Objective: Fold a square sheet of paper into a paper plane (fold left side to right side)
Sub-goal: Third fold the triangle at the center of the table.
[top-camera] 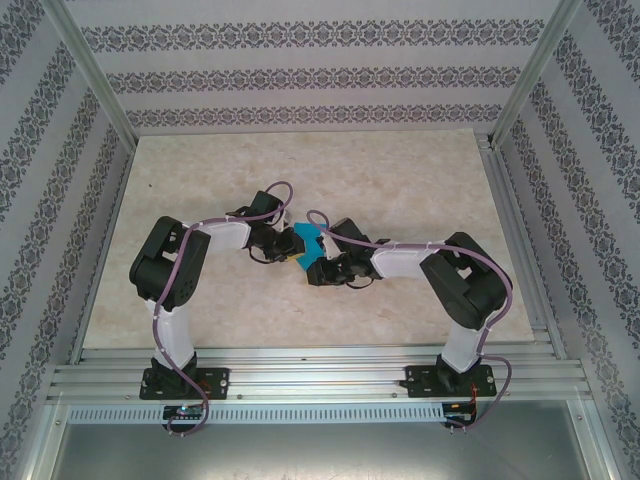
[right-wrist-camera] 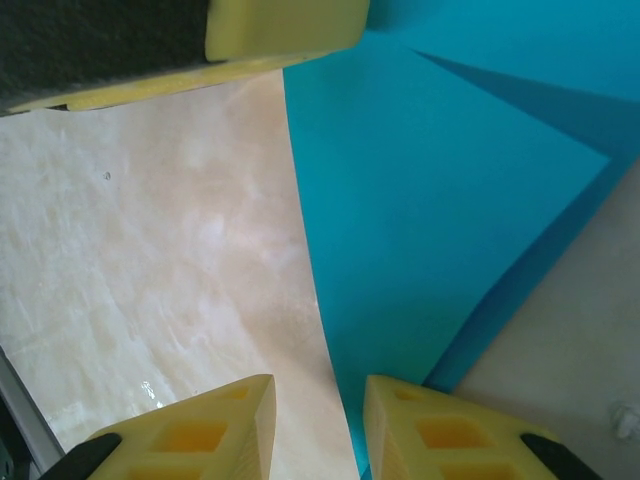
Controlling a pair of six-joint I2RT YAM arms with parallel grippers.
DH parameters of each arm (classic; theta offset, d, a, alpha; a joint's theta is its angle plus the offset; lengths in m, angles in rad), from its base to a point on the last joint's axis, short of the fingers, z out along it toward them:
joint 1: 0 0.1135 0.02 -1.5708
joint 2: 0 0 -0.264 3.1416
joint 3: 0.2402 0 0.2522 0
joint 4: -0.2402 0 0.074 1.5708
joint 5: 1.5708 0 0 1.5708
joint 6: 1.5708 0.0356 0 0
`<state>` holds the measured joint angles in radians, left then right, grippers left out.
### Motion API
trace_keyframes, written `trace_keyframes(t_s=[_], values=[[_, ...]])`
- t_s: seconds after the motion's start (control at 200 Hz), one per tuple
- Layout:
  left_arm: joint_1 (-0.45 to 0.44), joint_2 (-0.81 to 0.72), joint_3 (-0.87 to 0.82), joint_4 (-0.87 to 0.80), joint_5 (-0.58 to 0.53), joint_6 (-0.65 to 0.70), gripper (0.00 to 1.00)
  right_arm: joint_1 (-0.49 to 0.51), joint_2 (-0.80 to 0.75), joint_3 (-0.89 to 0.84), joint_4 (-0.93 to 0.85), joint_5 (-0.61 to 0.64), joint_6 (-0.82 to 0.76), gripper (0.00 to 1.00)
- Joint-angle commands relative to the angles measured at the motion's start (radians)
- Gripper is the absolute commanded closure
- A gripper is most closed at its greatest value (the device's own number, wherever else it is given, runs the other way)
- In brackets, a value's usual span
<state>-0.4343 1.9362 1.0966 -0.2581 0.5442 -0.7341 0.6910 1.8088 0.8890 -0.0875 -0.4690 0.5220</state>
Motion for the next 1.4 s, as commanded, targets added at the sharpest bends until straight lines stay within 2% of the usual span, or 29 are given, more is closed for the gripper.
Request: trace_keyframes(t_s=[0.0,0.225,0.48,0.634,0.779,0.989,1.394], values=[[-0.008,0.047,0.005,-0.033,-0.055,0.03,0.79,-0.006,0.045,0.013,-0.027,0.007,-0.004,0.71],[-0.004,0.01,0.046,-0.064,-0.038,0.054,0.75,-0.012,0.07,0.03,-0.117,0.054,0.003,0.77],[0.026,-0.131,0.085,-0.133,-0.059,0.105,0.71,-0.024,0.084,0.034,-0.163,0.066,0.036,0.83],[0.017,-0.195,-0.017,-0.043,0.003,0.071,0.79,-0.027,0.101,0.046,-0.182,0.068,0.041,0.86],[-0.031,-0.202,-0.104,0.059,0.071,0.027,0.85,-0.028,0.115,0.055,-0.204,0.069,0.037,0.86],[-0.05,-0.172,-0.139,0.1,0.06,0.003,0.93,-0.028,0.122,0.056,-0.207,0.066,0.04,0.86],[-0.077,-0.096,-0.164,0.201,0.056,-0.073,0.96,-0.021,0.139,0.082,-0.248,0.081,0.033,0.87]])
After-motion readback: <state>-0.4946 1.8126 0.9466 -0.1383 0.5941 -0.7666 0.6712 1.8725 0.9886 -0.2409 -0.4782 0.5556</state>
